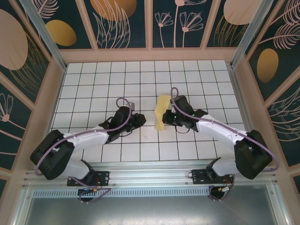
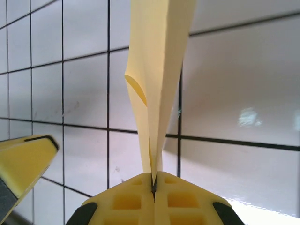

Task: Fold a paper plane with a square sheet of paper (pick it up from the middle)
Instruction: Turn over the paper at the center of the table.

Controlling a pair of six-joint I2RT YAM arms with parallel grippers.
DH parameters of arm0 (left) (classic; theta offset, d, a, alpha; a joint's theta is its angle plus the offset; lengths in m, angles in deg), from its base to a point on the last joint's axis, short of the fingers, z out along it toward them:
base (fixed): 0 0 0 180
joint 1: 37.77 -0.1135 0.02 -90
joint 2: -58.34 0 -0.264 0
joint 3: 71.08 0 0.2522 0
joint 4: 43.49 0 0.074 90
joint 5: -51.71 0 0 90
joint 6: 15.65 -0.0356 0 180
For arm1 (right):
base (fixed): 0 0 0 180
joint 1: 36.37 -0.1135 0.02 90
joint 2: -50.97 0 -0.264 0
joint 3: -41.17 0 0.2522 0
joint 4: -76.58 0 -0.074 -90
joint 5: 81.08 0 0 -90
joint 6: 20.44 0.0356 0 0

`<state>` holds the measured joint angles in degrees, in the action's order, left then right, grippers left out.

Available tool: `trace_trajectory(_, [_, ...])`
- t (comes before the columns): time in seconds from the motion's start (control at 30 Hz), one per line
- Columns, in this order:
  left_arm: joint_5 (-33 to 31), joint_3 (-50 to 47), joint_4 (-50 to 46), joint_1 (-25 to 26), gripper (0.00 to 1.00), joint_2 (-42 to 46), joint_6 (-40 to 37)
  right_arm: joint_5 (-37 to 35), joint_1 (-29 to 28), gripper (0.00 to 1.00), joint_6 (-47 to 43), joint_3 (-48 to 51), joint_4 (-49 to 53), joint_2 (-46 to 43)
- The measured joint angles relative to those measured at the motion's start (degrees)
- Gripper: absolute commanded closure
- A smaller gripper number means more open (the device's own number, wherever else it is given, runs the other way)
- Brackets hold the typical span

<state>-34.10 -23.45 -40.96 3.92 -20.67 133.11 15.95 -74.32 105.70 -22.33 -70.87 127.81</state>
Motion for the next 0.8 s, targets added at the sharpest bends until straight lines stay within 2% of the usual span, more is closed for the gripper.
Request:
trace_trajectory(0.17, [-9.46, -2.62, -5.11, 0.0, 0.79, 9.9, 1.11, -17.4, -3.85, 0.98, -2.6, -12.13, 19.82, 1.14])
trace_trajectory(0.27, [-14.56, -4.09, -7.98, 0.0, 0.79, 14.93, 2.05, -26.51, -7.43, 0.97, -2.51, -18.18, 30.58, 6.51])
trace_trajectory(0.37, [-18.91, -5.44, -11.02, 0.0, 0.8, 19.26, 3.26, -32.63, -10.84, 0.96, -2.19, -21.7, 37.73, 14.27])
trace_trajectory(0.57, [-26.43, -7.41, -17.38, 0.0, 0.81, 29.0, 6.19, -33.94, -16.26, 0.93, -1.99, -26.75, 41.48, 29.33])
trace_trajectory(0.7, [-30.36, -8.72, -21.0, 0.0, 0.8, 35.52, 7.91, -30.86, -18.91, 0.87, -2.43, -31.91, 39.98, 37.38])
trace_trajectory(0.8, [-32.13, -9.03, -23.63, 0.0, 0.8, 38.53, 8.63, -26.64, -20.04, 0.79, -2.78, -34.49, 37.11, 41.44])
